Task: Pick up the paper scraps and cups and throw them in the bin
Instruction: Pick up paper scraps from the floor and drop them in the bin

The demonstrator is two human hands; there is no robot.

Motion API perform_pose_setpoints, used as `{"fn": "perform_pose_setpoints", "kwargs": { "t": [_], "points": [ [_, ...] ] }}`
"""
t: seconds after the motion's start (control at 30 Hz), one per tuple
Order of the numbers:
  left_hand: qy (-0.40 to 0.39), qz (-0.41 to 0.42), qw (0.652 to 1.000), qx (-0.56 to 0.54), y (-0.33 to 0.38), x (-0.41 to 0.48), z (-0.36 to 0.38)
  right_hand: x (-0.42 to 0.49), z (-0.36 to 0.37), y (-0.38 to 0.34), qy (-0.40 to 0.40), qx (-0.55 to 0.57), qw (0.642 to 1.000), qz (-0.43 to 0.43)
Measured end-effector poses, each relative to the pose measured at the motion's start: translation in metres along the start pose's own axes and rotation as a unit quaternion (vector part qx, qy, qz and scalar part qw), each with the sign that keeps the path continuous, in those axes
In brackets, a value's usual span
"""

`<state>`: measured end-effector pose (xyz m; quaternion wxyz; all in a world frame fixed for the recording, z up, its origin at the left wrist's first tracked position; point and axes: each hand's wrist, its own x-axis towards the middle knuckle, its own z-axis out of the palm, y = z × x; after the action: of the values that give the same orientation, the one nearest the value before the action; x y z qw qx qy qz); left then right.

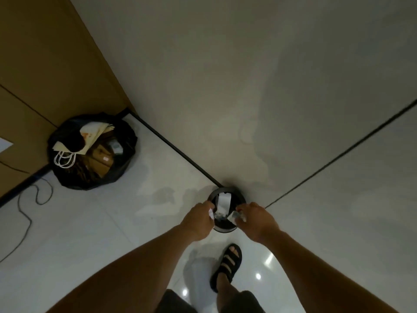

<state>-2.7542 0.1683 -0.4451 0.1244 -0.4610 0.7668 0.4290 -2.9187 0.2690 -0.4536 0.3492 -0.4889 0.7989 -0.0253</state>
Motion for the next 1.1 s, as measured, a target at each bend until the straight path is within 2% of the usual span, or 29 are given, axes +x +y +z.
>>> {"fn": "perform_pose_setpoints", "kwargs": {
  "t": [0.2, 0.33, 0.5, 0.7, 0.8, 0.93, 1.1],
  "points": [
    [-0.008, 0.008, 1.0, 0.002, -0.042, 0.144, 0.062, 0.121, 0.075, 0.063, -0.044, 0.007, 0.999, 0.012],
    [-0.045, 0.025, 0.997, 0.062, -0.089, 0.234, 0.126, 0.198, 0.147, 0.099, -0.023, 0.025, 0.999, 0.024],
    [-0.061, 0.074, 0.987, 0.126, -0.138, 0.316, 0.185, 0.265, 0.227, 0.143, -0.009, 0.03, 0.996, 0.08],
    [-0.075, 0.105, 0.975, 0.181, -0.185, 0.339, 0.209, 0.294, 0.272, 0.155, -0.01, 0.068, 0.99, 0.121],
    [-0.088, 0.088, 0.976, 0.179, -0.191, 0.329, 0.202, 0.282, 0.273, 0.147, -0.02, 0.077, 0.988, 0.136],
    [-0.09, 0.059, 0.977, 0.184, -0.18, 0.309, 0.169, 0.252, 0.249, 0.127, -0.017, 0.096, 0.982, 0.164],
    [-0.083, 0.111, 0.965, 0.221, -0.142, 0.282, 0.1, 0.212, 0.191, 0.09, 0.029, 0.135, 0.971, 0.198]
  ]
}}
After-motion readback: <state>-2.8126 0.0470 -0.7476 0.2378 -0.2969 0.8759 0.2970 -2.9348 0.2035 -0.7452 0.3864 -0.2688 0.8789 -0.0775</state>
